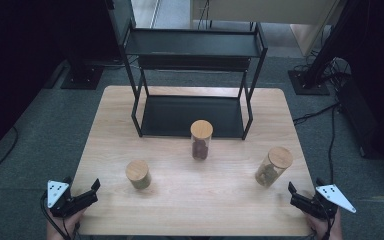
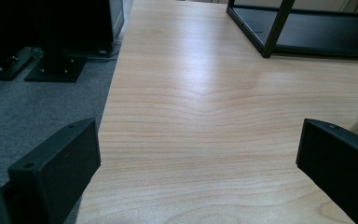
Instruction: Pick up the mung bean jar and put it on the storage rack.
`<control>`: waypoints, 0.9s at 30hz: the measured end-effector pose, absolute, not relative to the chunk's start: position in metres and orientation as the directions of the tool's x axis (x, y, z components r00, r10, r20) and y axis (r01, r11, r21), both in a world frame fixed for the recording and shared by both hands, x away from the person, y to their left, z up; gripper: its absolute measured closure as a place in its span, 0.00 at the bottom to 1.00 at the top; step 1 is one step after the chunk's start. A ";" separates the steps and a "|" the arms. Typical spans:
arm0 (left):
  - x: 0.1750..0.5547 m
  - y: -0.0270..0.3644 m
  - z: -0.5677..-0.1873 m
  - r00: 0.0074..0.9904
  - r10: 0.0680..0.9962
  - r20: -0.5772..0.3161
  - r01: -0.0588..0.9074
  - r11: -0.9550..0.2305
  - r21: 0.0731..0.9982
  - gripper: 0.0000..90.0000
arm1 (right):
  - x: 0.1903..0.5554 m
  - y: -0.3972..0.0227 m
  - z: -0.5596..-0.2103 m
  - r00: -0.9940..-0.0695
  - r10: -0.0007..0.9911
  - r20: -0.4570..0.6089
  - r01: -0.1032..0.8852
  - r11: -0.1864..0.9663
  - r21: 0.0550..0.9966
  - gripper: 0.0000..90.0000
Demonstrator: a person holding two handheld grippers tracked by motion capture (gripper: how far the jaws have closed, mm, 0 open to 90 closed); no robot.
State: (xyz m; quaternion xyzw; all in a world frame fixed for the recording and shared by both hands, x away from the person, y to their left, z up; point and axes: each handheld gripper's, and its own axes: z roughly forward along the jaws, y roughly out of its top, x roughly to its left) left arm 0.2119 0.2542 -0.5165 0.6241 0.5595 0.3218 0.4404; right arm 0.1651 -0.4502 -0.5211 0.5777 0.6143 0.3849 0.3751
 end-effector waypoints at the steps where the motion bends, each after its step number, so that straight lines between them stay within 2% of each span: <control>1: 0.212 0.254 -0.517 0.169 0.981 -0.096 0.415 0.017 0.910 0.00 | 0.165 -0.450 -0.521 -0.051 0.999 -0.016 0.421 0.036 0.906 0.03; 27: 0.214 0.230 -0.517 0.262 0.958 -0.115 0.431 -0.009 0.902 0.00 | 0.165 -0.448 -0.521 -0.039 0.999 -0.037 0.420 0.050 0.906 0.03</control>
